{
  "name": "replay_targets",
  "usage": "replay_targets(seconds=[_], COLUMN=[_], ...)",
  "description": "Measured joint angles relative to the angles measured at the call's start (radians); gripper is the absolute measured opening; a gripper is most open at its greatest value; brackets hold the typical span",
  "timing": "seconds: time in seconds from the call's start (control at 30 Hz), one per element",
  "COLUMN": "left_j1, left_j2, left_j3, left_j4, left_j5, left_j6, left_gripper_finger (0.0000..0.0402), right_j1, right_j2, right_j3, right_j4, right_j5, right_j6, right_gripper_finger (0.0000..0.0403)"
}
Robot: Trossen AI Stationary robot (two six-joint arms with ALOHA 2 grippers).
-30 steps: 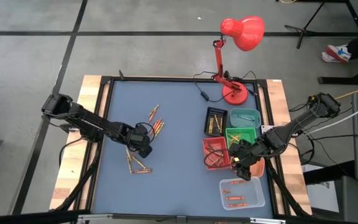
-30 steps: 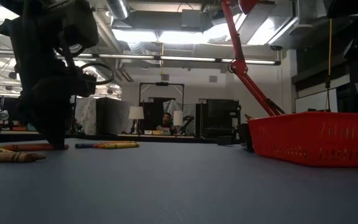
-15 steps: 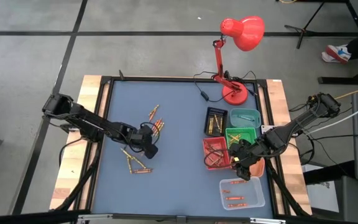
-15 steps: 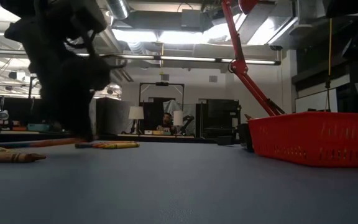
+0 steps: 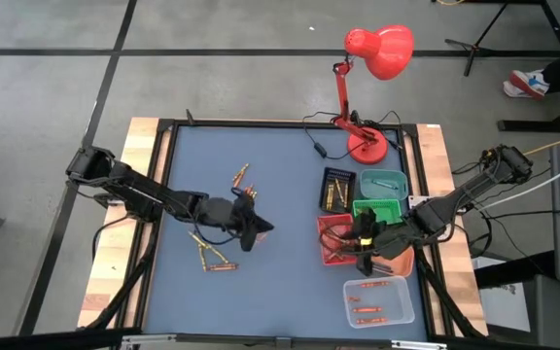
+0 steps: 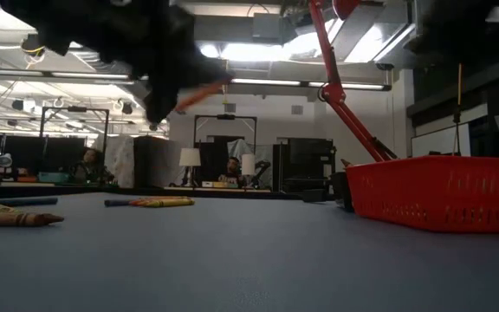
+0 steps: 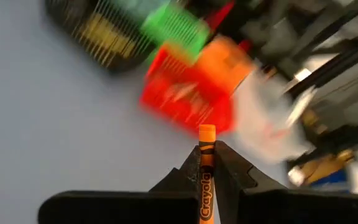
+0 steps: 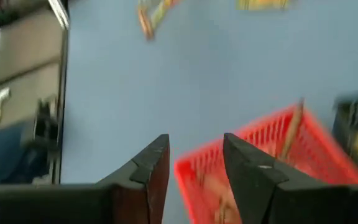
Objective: Sort crayons
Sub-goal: Put the orange crayon into the transparent bin
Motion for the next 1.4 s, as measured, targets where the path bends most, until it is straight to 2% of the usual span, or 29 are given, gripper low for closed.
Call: replay_targets(seconds=[0.23,0.37,0.53,0.7,0.83,1.1,1.4], left_j1=[0.001,0.001,0.001,0.001,0.001,0.001,0.001], left_j2=[-0.001,-0.001,-0.001,-0.001,-0.001,-0.001,-0.001], left_j3=[0.001,0.001,0.001,0.002,0.002,0.002,0.002], left_j4=[0.370,0.511,0.580,0.579,0.577,0.568,0.555], left_j5=[-0.019,-0.019,-0.019,-0.019,-0.019,-0.018,-0.018], left_j6=[0.224,0.372,0.490,0.515,0.515,0.531,0.549], left_gripper_finger=[0.0006,0.0006,0.0006,0.0006,0.0006,0.0006,0.0007], right_j1=[-0.004,-0.041,-0.106,-0.169,-0.215,-0.273,-0.284], right_j2=[0.039,0.101,0.232,0.371,0.451,0.490,0.490], right_j3=[0.001,0.001,0.001,0.001,0.001,0.000,0.000], right_j4=[0.303,0.512,0.781,1.024,1.153,1.236,1.282], right_j5=[0.283,0.303,0.253,0.151,0.104,-0.045,-0.057], right_j6=[-0.195,-0.341,-0.467,-0.539,-0.565,-0.570,-0.594], right_gripper_finger=[0.0147,0.0147,0.0147,0.0147,0.0147,0.0147,0.0147])
